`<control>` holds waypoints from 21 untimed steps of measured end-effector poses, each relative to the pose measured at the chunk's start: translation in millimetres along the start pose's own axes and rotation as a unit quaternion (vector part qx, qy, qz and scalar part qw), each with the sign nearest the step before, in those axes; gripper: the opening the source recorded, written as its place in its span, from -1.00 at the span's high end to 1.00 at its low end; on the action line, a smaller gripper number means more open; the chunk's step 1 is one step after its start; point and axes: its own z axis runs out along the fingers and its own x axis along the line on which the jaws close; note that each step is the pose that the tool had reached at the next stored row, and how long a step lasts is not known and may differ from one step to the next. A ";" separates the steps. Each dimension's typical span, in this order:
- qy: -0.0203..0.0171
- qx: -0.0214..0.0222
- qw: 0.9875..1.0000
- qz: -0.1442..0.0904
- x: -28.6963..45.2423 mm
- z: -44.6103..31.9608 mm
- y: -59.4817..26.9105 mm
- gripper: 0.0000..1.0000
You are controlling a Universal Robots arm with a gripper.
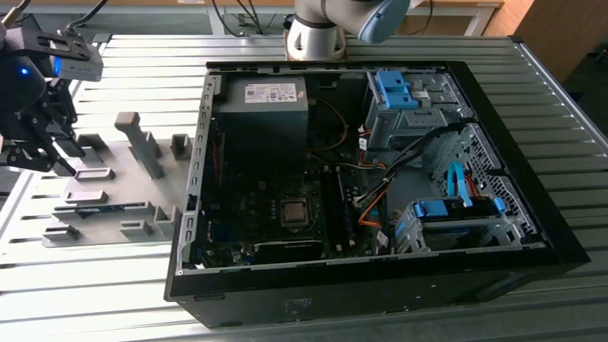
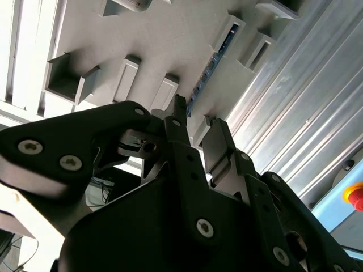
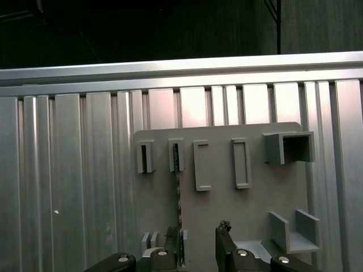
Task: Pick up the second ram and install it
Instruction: 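Pick up the second ram and move it above second insertion slot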
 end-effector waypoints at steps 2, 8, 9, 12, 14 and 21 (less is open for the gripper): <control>0.000 0.000 1.000 0.000 0.0 0.0 0.0 0.22; 0.000 0.000 1.000 -0.001 3.2 9.7 -0.4 0.22; 0.000 0.000 1.000 -0.003 3.7 11.5 -0.4 0.22; 0.000 0.000 1.000 -0.005 4.1 13.3 -0.4 0.22; 0.000 0.000 1.000 -0.005 4.1 13.5 -0.5 0.22; 0.000 0.000 1.000 -0.005 4.2 13.7 -0.5 0.22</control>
